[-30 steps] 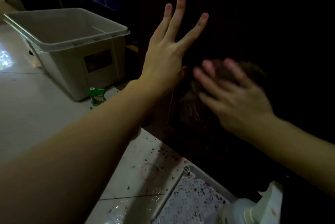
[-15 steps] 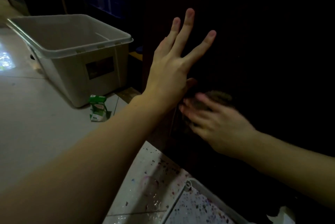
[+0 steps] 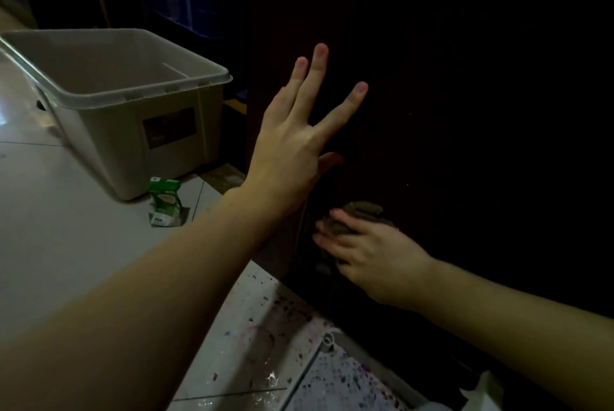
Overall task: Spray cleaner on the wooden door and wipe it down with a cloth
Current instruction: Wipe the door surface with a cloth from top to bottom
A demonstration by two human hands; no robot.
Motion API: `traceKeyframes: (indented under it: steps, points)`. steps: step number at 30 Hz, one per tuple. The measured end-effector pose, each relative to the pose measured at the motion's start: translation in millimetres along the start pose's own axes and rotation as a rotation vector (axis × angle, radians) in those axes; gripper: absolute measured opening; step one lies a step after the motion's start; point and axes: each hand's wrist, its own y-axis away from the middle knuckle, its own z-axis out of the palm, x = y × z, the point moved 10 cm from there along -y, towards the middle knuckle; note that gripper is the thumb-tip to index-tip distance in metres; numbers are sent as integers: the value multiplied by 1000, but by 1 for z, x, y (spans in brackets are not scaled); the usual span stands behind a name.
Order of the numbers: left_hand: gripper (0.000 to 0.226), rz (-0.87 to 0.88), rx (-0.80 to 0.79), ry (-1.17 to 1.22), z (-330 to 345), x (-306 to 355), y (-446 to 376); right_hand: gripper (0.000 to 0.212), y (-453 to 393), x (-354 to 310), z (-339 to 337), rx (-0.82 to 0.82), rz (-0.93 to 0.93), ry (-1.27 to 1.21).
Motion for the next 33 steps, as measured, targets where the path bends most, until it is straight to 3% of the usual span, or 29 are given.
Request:
traceKeyframes:
  steps: [2, 5, 8, 12, 16, 26, 30, 33]
  points:
    - [79, -7, -4, 4, 1, 0, 1, 39, 15, -23, 24, -153, -112, -11]
    - [80, -16, -5, 14, 0, 1, 0, 33, 29, -36, 35, -202, -168, -179]
    - [82, -27, 1, 16, -1, 1, 1, 32, 17, -31, 20, -148, -151, -248]
    - [78, -14, 11, 5, -1, 2, 0, 29, -22, -2, -9, 26, -75, -44]
    - [77, 0, 6, -34, 1, 1, 0, 37, -32, -15, 15, -121, -100, 31]
    - [91, 119, -76, -124, 3, 18, 3, 33, 75, -48, 57, -297, -173, -53]
    - [103, 260, -113, -217, 3, 42, 6, 40, 88, -48, 37, -167, -111, -67]
    - [107, 310, -136, -188, 5, 63, 7, 51, 77, -24, 15, -38, 48, -31]
